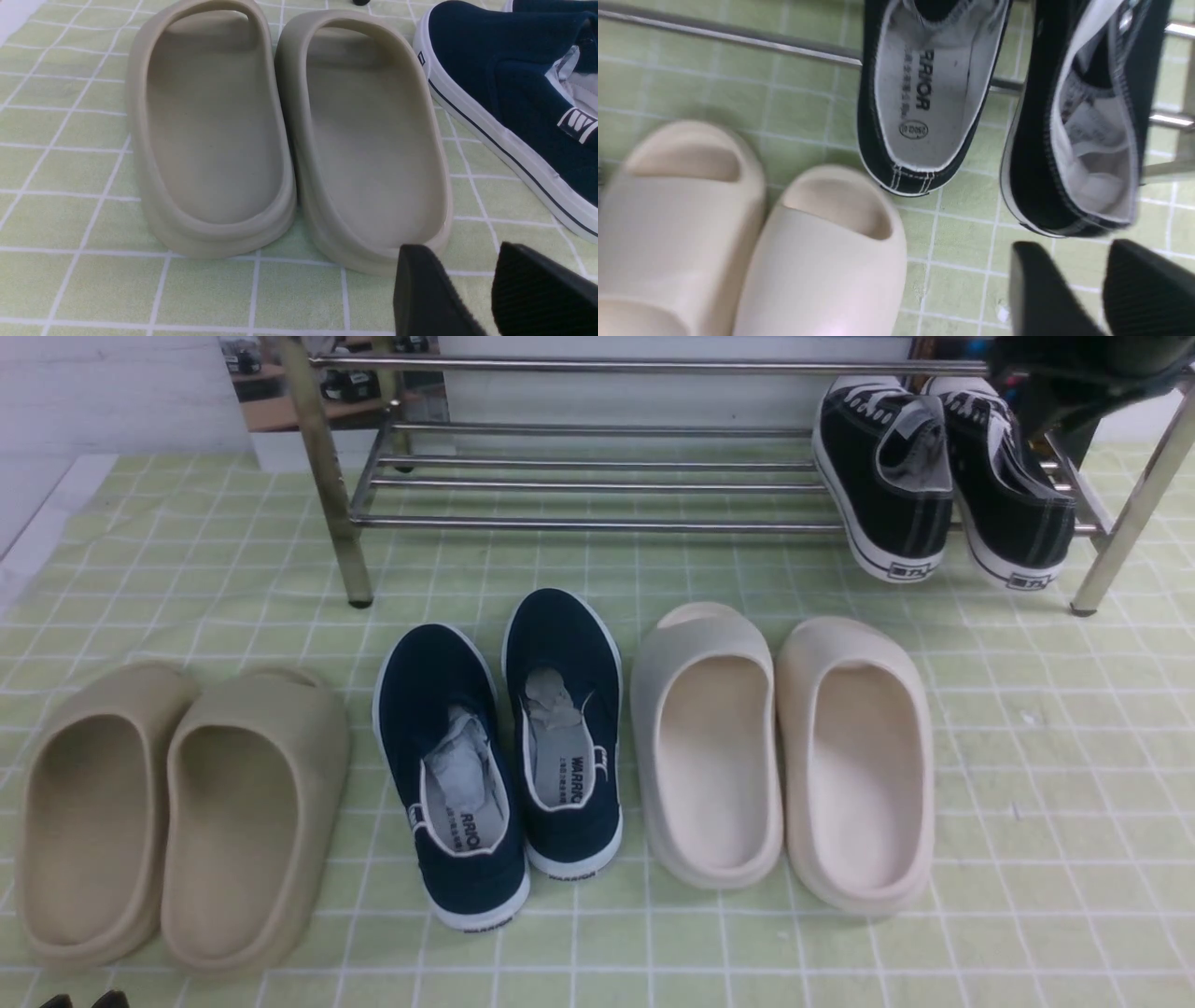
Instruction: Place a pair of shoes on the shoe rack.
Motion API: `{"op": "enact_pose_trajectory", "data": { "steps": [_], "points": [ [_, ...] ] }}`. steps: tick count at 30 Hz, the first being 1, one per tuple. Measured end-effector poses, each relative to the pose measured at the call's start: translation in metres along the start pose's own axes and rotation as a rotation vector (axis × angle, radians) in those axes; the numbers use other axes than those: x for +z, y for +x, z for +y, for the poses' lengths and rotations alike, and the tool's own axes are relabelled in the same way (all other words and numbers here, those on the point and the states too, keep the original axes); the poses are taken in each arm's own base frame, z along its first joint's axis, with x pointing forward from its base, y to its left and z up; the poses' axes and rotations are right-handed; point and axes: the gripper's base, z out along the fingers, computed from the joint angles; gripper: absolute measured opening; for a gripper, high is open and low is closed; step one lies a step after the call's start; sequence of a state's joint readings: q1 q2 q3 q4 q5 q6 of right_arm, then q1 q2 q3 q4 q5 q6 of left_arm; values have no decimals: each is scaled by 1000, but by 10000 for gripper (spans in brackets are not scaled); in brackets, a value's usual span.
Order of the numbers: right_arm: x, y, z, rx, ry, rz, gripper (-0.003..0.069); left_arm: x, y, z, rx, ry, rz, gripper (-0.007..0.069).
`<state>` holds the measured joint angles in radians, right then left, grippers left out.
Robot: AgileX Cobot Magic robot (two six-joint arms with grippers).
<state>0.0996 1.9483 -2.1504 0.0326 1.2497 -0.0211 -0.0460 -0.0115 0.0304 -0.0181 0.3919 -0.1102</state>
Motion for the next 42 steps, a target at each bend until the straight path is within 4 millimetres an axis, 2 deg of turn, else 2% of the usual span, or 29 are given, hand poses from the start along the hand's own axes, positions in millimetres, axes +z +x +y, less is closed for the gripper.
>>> {"op": "enact_pose_trajectory", "data": {
  "steps": [1, 3, 4, 5, 6, 8, 9, 10, 11, 12, 13, 14, 15, 16, 17, 19, 20, 21, 23, 24, 25, 28, 29, 30, 33, 35, 38, 42],
  "points": [
    [-26, 0, 1, -8, 1, -48, 133, 0, 0, 0, 0, 0, 0, 239],
    [-58, 6, 2, -13, 2, -96, 37, 0, 0, 0, 0, 0, 0, 239],
    [-64, 8, 2, -14, 2, -104, 23, 0, 0, 0, 0, 0, 0, 239],
    [-86, 17, 3, -14, 1, -127, -1, 0, 0, 0, 0, 0, 0, 239],
    [-96, 22, 3, -15, 1, -134, -3, 0, 0, 0, 0, 0, 0, 239],
    [-112, 39, 4, -17, 6, -127, -3, 0, 0, 0, 0, 0, 0, 239],
    [-125, 53, 4, -18, 12, -128, -3, 0, 0, 0, 0, 0, 0, 239],
    [-123, 54, 3, -18, 13, -117, -3, 0, 0, 0, 0, 0, 0, 239],
    [-137, 74, 4, -19, 16, -111, -3, 0, 0, 0, 0, 0, 0, 239],
    [-135, 79, 4, -19, 16, -96, -3, 0, 0, 0, 0, 0, 0, 239],
    [-145, 97, 4, -19, 16, -90, -3, 0, 0, 0, 0, 0, 0, 239],
    [-146, 118, 5, -18, 15, -59, -3, 0, 0, 0, 0, 0, 0, 239],
    [-150, 119, 5, -18, 15, -73, -3, 0, 0, 0, 0, 0, 0, 239],
    [-155, 150, 5, -17, 15, -73, -3, 0, 0, 0, 0, 0, 0, 239],
    [-157, 165, 6, -19, 13, -114, -3, 0, 0, 0, 0, 0, 0, 239],
    [-154, 184, 6, -19, 8, -144, -3, 0, 0, 0, 0, 0, 0, 239],
    [-158, 212, 8, -34, -4, -264, -3, 0, 0, 0, 0, 0, 0, 239],
    [-152, 226, 9, -39, -15, -282, -3, 0, 0, 0, 0, 0, 0, 239],
    [-151, 247, 10, -49, -23, -386, -3, 0, 0, 0, 0, 0, 0, 239],
    [-135, 281, 11, -62, -28, -486, -3, 0, 0, 0, 0, 0, 0, 239],
    [-130, 298, 11, -72, -18, -573, -2, 0, 0, 0, 0, 0, 0, 239],
    [-112, 328, 7, -103, 40, -802, -2, 0, 0, 0, 0, 0, 0, 239],
    [-106, 332, 7, -104, 44, -804, -2, 0, 0, 0, 0, 0, 0, 239],
    [-99, 346, 4, -115, 85, -937, 0, 0, 0, 0, 0, 0, 0, 239],
    [-90, 359, 1, -109, 137, -1106, 0, 0, 0, 0, 0, 0, 0, 239],
    [-83, 367, -1, -106, 157, -1153, 1, 0, 0, 0, 0, 0, 0, 239],
    [-69, 379, -2, -105, 173, -1167, 4, 0, 0, 0, 0, 0, 0, 239],
    [-59, 384, -1, -108, 157, -1086, 5, 0, 0, 0, 0, 0, 0, 239]
  ]
}}
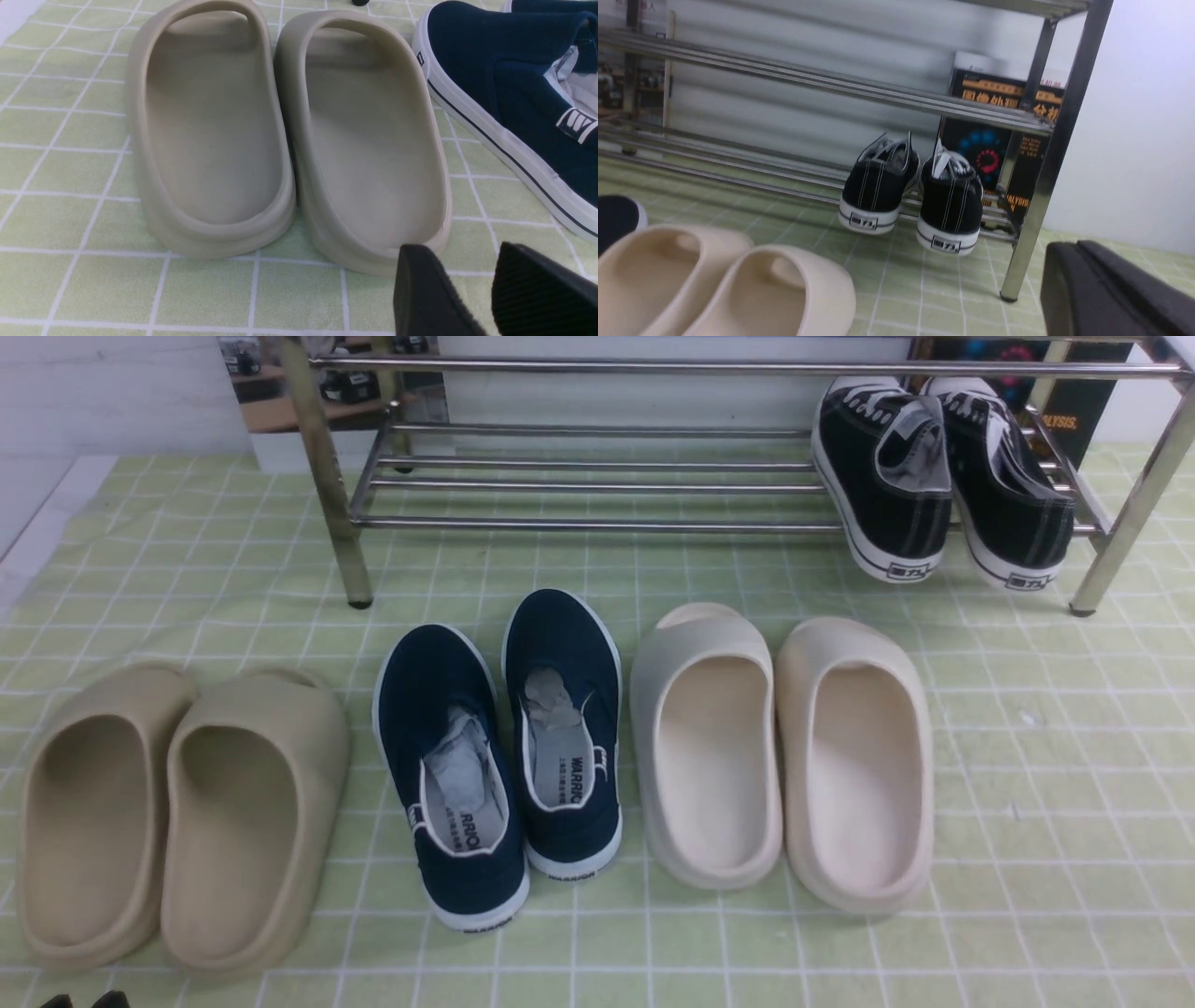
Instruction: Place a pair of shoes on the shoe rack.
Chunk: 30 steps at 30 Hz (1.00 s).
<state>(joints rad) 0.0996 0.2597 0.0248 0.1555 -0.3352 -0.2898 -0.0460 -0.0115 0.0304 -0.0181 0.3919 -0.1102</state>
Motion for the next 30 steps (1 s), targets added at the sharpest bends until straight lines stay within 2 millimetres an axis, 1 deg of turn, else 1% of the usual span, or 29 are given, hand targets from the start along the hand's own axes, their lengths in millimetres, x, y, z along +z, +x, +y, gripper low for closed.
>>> {"op": "enact_pose_trajectory", "data": {
  "steps": [7, 9, 11, 14, 22, 28, 30],
  "points": [
    [-2, 12, 4, 0, -45, 133, 12, 0, 0, 0, 0, 0, 0, 239],
    [-5, 13, 5, 1, -53, 136, 13, 0, 0, 0, 0, 0, 0, 239],
    [-14, 10, 4, 3, -51, 88, 15, 0, 0, 0, 0, -1, 2, 239],
    [-21, 9, 3, -1, -25, 62, 15, 0, 0, 0, 0, -1, 2, 239],
    [-23, 12, -1, -8, 45, 94, 21, 0, 0, 0, -1, 0, 0, 239],
    [-23, 12, -1, -8, 47, 101, 26, 0, 0, 0, -1, 0, 0, 239],
    [-23, 15, 0, -7, 39, 129, 27, 0, 0, 0, -1, 0, 0, 239]
  ]
}}
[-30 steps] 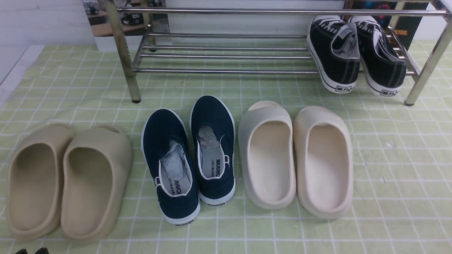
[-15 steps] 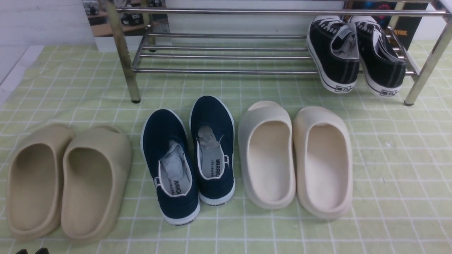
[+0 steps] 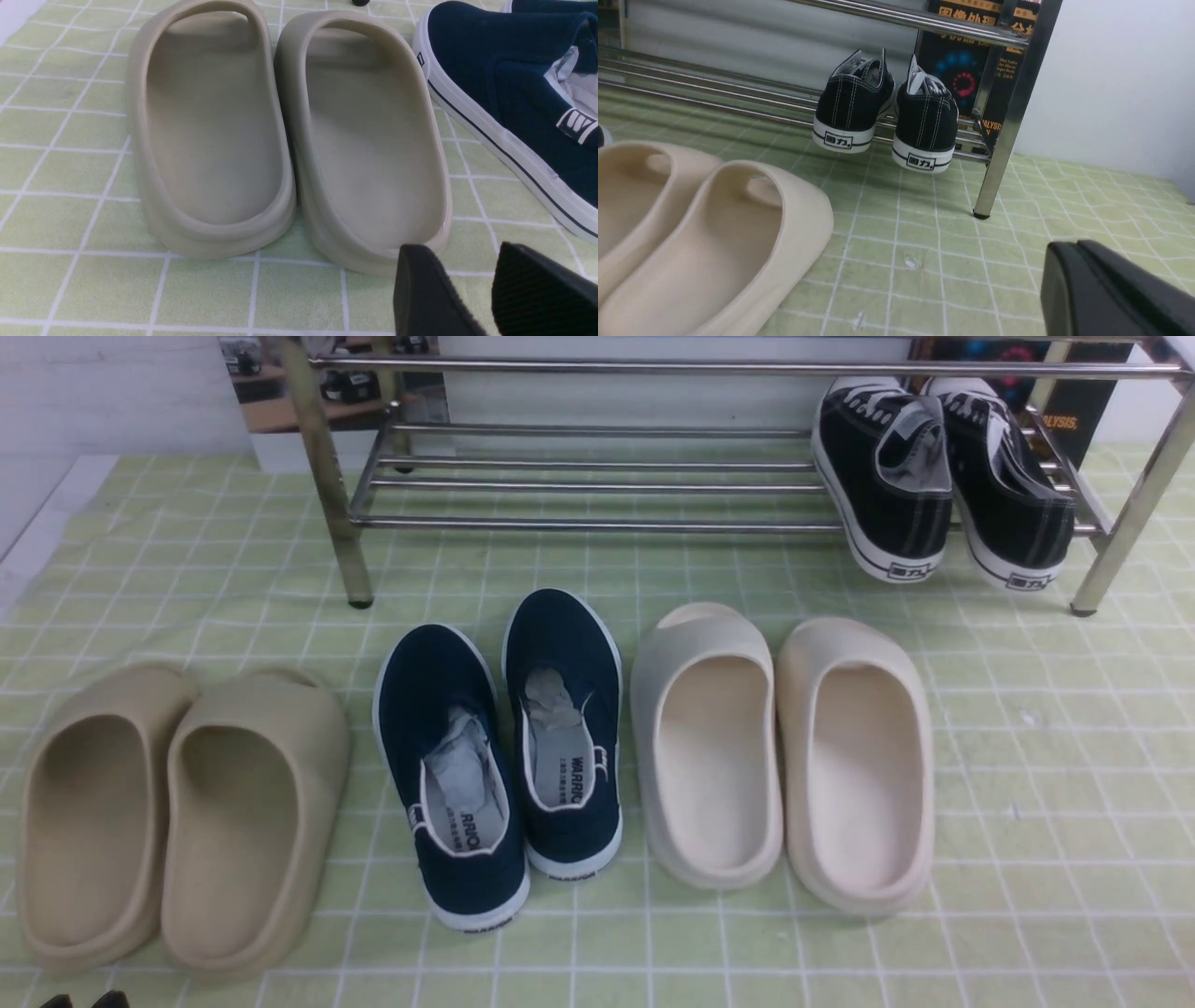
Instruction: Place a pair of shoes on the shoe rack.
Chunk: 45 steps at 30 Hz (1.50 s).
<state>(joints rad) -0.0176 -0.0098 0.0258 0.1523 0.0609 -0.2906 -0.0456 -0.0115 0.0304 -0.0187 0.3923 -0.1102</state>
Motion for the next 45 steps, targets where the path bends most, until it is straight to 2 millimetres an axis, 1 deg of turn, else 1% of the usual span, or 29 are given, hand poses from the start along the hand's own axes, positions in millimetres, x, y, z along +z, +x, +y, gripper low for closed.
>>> {"op": "enact_pose_trajectory", "data": {
  "steps": [3, 4, 6, 7, 8, 15, 31, 33, 36, 40, 45],
  "points": [
    [0, 5, 1, 0, -16, 53, 29, 0, 0, 0, 0, 0, 0, 239],
    [-1, 12, 4, 6, -41, 133, 31, 0, 0, 0, 0, 0, 0, 239],
    [-3, 22, 7, 23, -76, 240, 36, 0, 0, 0, 0, 0, 0, 239],
    [-3, 21, 7, 25, -77, 240, 36, 0, 0, 0, 0, 0, 0, 239],
    [-4, 25, 9, 32, -97, 286, 37, 0, 0, 0, 0, 0, 0, 239],
    [-5, 24, 12, 38, -127, 301, 38, 0, 0, 0, 0, 0, 0, 239],
    [-5, 24, 12, 30, -133, 302, 57, 0, 0, 0, 0, 0, 0, 239],
    [-5, 24, 12, 74, -126, 305, 47, 0, 0, 0, 0, 0, 0, 239],
    [-5, 24, 12, 168, -112, 311, 2, 0, 0, 0, 0, 0, 0, 239],
    [-5, 24, 12, 276, -92, 319, -3, 0, 0, 0, 0, 0, 0, 239],
    [-5, 25, 12, 297, -87, 323, -3, 0, 0, 0, 0, 0, 0, 239]
  ]
}}
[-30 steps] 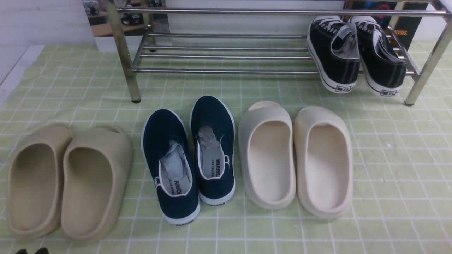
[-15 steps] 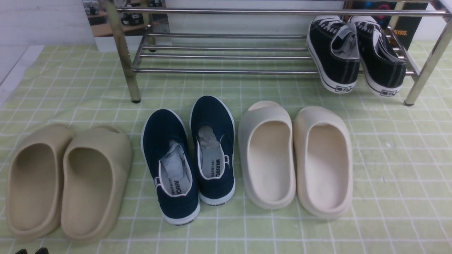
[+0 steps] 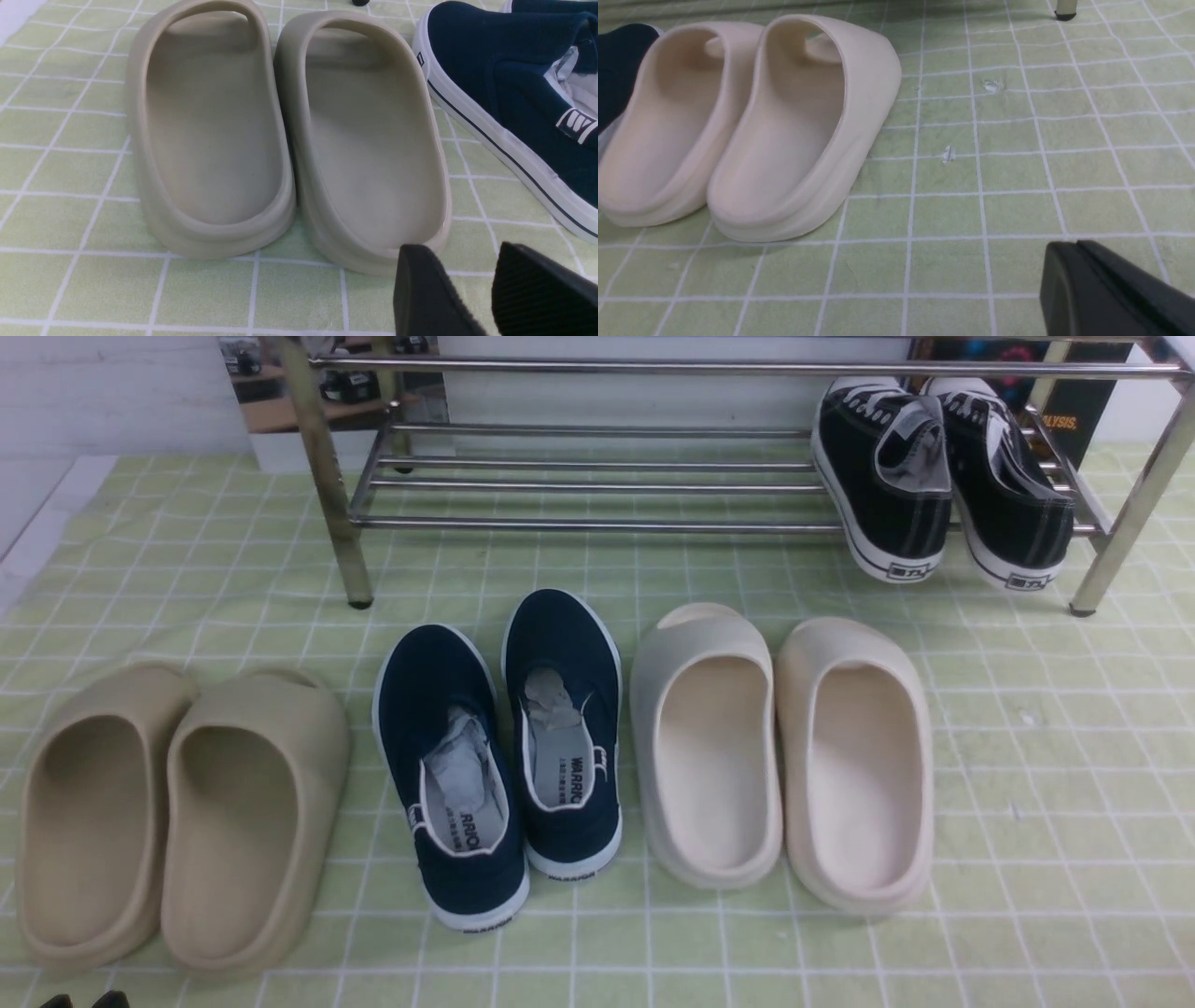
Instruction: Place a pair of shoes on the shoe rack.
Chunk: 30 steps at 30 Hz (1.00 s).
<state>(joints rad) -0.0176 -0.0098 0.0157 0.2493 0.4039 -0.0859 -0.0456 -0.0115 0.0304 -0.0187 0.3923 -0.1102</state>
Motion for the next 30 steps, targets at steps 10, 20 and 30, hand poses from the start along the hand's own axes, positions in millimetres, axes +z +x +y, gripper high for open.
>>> {"op": "enact_pose_trajectory", "data": {
  "steps": [10, 20, 30],
  "points": [
    [0, 0, 0, 0, 3, 0, -1, 0, 0, 0, 0, 0, 0, 239],
    [0, -2, -8, -26, 101, -25, 2, 0, 0, 0, 0, 0, 1, 239],
    [0, -2, -8, 27, 108, -22, 7, 0, 0, 0, 0, 0, 0, 239]
  ]
}}
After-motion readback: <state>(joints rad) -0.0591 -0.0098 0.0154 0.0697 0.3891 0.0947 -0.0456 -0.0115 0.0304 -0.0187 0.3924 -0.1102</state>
